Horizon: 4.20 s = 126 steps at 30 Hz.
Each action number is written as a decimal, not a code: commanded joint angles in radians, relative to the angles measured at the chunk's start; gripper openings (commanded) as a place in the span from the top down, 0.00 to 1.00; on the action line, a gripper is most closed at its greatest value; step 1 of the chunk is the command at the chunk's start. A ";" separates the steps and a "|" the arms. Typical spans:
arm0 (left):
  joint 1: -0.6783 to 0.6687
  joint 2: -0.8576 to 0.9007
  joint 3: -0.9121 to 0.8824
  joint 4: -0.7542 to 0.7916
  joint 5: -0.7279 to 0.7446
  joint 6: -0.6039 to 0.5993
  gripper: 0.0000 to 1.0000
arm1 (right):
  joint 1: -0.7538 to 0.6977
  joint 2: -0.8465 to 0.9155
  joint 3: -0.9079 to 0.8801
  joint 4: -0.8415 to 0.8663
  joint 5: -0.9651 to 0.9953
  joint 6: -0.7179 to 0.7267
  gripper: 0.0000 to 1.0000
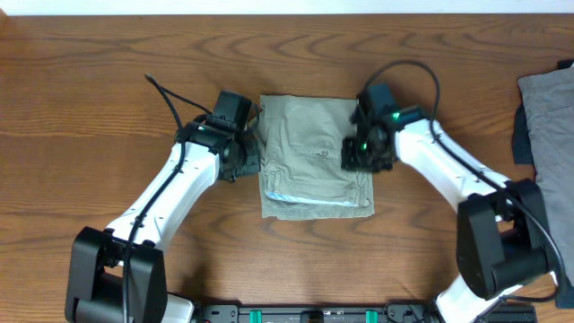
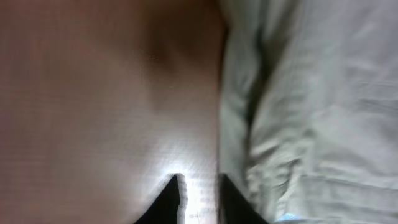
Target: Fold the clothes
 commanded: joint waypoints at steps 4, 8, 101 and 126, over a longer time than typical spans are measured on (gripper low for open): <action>0.005 -0.009 0.034 0.128 0.180 -0.008 0.90 | -0.068 -0.045 0.092 0.060 -0.017 -0.081 0.98; 0.004 -0.006 0.032 0.163 0.213 -0.035 0.90 | -0.109 -0.029 0.087 0.103 -0.010 -0.081 0.99; -0.098 0.297 0.074 0.272 0.029 0.021 0.94 | -0.378 -0.178 0.174 -0.061 0.259 -0.126 0.01; 0.151 0.349 0.075 0.417 -0.019 0.124 0.93 | -0.378 -0.178 0.174 -0.061 0.259 -0.126 0.01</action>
